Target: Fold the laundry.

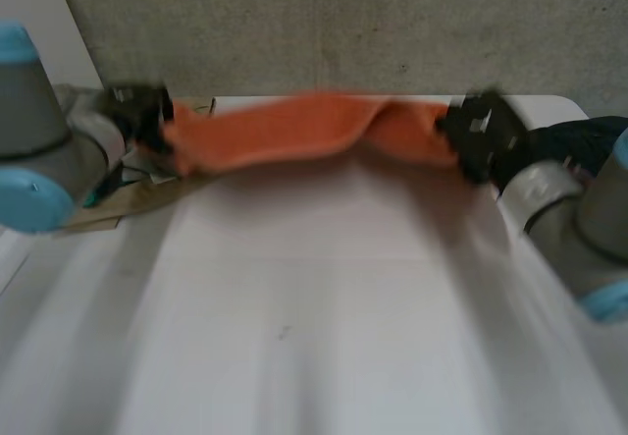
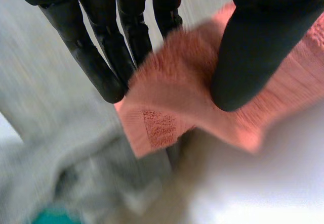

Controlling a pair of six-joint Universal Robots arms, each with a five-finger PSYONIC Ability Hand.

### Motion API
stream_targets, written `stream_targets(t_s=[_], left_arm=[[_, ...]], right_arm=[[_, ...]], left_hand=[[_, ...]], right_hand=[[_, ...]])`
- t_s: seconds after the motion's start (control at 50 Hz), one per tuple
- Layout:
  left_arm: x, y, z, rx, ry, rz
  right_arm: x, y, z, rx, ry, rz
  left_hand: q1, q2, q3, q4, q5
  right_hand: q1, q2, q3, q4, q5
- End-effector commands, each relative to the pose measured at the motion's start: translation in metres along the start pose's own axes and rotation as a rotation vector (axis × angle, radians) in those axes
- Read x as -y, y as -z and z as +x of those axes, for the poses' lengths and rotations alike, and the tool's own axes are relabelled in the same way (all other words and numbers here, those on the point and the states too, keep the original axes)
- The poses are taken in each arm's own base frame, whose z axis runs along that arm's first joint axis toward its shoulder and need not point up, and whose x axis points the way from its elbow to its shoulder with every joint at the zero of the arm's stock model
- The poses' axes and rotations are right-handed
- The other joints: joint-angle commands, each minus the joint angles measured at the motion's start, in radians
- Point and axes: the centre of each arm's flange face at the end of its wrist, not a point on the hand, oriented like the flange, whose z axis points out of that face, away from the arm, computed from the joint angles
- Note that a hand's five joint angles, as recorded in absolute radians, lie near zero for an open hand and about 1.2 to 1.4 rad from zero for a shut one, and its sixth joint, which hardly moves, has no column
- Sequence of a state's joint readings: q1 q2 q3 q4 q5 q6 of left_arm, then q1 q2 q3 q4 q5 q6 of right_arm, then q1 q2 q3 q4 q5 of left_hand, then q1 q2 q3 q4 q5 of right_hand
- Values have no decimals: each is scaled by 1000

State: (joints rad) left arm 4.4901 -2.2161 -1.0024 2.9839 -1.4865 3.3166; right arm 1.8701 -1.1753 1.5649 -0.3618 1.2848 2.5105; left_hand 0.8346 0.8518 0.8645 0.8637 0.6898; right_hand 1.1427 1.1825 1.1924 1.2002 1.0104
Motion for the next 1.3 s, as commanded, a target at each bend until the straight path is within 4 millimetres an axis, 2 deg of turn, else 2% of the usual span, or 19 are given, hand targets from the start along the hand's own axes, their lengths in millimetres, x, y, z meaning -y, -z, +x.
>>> stream_targets(t_s=[0.02, 0.04, 0.1, 0.2, 0.28, 0.4, 0.48, 0.5, 0.64, 0.74, 0.78, 0.8, 1.04, 1.18, 1.3], left_arm=[[-61, -3, -3, -7, -146, -192], [-55, 0, -7, 4, -163, -185], [-37, 11, -11, 31, -166, -156], [-22, 31, -7, 28, -177, -119], [-26, 48, 7, -9, -198, -115], [-47, 73, 38, -90, -293, -131], [-59, 84, 50, -100, -351, -133], [-60, 87, 54, -96, -355, -131], [-56, 93, 67, -75, -254, -128], [-51, 94, 79, -70, -69, -147], [-50, 94, 84, -76, -28, -156], [-51, 95, 91, -89, 8, -166], [-49, 102, 138, -121, 183, -155], [-51, 99, 150, -48, 275, -107], [-54, 86, 155, 7, 365, -72]], right_arm=[[-55, 8, -49, 95, 82, -167], [-57, 10, -51, 87, 86, -186], [-56, 12, -53, 78, 81, -196], [-36, 15, -47, 51, 48, -158], [-19, 19, -38, 29, 5, -124], [10, 28, -35, 34, -73, -82], [35, 36, -31, 41, -115, -45], [47, 38, -30, 46, -126, -22], [97, 51, -24, 52, -162, 58], [131, 62, -23, 49, -202, 91], [139, 63, -22, 45, -221, 94], [147, 66, -24, 47, -241, 95], [198, 83, -28, 56, -433, 161], [220, 92, -33, 77, -549, 197], [234, 104, -37, 102, -624, 209]], left_hand=[[-312, -329, -342, -341, -342], [-470, -487, -500, -499, -500], [-606, -623, -636, -635, -636], [-651, -668, -680, -680, -680], [-642, -659, -672, -671, -672], [-618, -635, -648, -647, -648], [-624, -641, -654, -653, -654], [-633, -650, -663, -662, -663], [-660, -677, -690, -689, -690], [-660, -677, -690, -689, -690], [-660, -677, -690, -689, -690], [-660, -677, -690, -689, -690], [-660, -677, -690, -689, -690], [-660, -677, -690, -689, -690], [-660, -677, -690, -689, -690]], right_hand=[[254, 214, 204, 196, 211], [254, 214, 204, 196, 211], [254, 214, 204, 196, 211], [254, 214, 204, 196, 211], [254, 214, 204, 196, 211], [254, 214, 204, 196, 211], [254, 214, 204, 196, 211], [254, 214, 204, 196, 211], [254, 214, 204, 196, 211], [254, 214, 204, 196, 211], [254, 214, 204, 196, 211], [254, 214, 204, 196, 211], [254, 214, 204, 196, 211], [254, 214, 204, 196, 211], [254, 214, 204, 196, 211]])
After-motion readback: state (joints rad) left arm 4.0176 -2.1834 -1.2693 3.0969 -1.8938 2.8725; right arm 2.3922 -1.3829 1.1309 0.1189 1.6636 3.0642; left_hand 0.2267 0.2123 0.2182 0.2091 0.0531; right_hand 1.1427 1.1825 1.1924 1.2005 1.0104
